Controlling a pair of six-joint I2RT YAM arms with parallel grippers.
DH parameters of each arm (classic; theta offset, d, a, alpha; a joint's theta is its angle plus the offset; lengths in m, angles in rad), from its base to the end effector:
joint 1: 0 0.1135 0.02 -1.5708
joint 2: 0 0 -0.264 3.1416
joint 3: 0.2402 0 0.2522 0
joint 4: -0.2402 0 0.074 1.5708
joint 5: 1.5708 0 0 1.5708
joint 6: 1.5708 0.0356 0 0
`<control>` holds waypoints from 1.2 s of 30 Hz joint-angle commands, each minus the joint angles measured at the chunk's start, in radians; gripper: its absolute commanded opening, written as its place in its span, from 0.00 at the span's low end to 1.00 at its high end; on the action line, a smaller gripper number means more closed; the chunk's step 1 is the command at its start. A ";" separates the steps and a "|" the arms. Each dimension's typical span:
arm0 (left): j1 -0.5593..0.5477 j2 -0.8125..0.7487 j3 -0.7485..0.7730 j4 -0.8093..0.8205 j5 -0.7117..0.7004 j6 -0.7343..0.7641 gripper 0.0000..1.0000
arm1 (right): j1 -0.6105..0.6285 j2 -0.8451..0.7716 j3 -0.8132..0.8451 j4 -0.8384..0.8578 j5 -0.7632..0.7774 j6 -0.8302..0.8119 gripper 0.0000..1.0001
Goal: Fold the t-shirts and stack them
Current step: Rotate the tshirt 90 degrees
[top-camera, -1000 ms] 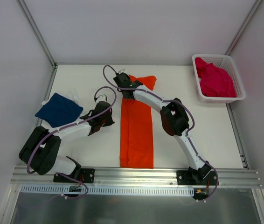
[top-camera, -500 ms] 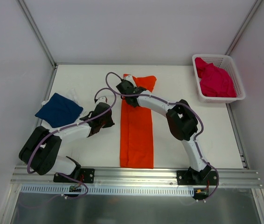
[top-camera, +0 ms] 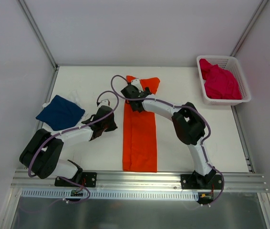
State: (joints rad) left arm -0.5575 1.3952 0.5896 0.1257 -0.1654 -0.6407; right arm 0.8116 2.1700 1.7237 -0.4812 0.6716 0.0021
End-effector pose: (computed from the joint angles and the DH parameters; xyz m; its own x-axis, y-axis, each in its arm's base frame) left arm 0.2336 -0.1388 0.1697 -0.6747 -0.2741 -0.6853 0.0124 0.9241 -0.3819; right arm 0.3443 0.3307 0.1984 -0.5514 -0.5787 -0.6009 -0.3098 0.8108 -0.4966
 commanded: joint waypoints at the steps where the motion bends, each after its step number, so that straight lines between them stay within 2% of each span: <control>1: -0.010 -0.002 -0.007 0.029 0.020 0.003 0.00 | 0.009 -0.107 -0.059 0.022 0.036 0.055 0.79; 6: -0.012 0.008 0.010 0.042 0.041 0.026 0.00 | 0.017 -0.200 -0.130 0.049 0.043 0.064 0.79; 13: -0.013 -0.002 -0.031 0.065 0.061 0.010 0.00 | 0.040 -0.340 -0.262 -0.019 0.112 0.137 0.79; 20: -0.033 -0.091 -0.131 0.069 0.118 -0.033 0.00 | 0.127 -0.521 -0.466 -0.105 0.085 0.298 0.79; 24: -0.096 -0.166 -0.194 0.069 0.129 -0.089 0.00 | 0.222 -0.663 -0.663 -0.105 0.051 0.442 0.79; 27: -0.168 -0.277 -0.250 0.061 0.116 -0.138 0.00 | 0.294 -0.774 -0.783 -0.061 0.028 0.559 0.79; 30: -0.229 -0.479 -0.326 0.035 0.106 -0.215 0.00 | 0.382 -1.000 -0.973 -0.022 0.023 0.704 0.79; 33: -0.272 -0.640 -0.407 0.000 0.122 -0.255 0.00 | 0.501 -1.122 -1.042 -0.090 0.106 0.815 0.79; 34: -0.281 -0.757 -0.440 -0.014 0.124 -0.284 0.00 | 0.532 -1.195 -1.087 -0.111 0.127 0.899 0.79; 36: -0.298 -0.875 -0.468 -0.086 0.128 -0.324 0.00 | 0.622 -1.265 -1.139 -0.108 0.172 0.959 0.79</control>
State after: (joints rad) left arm -0.8341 0.6643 0.1654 0.1188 -0.0551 -0.8639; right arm 1.3537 0.9901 0.6418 -0.5606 0.7467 0.7521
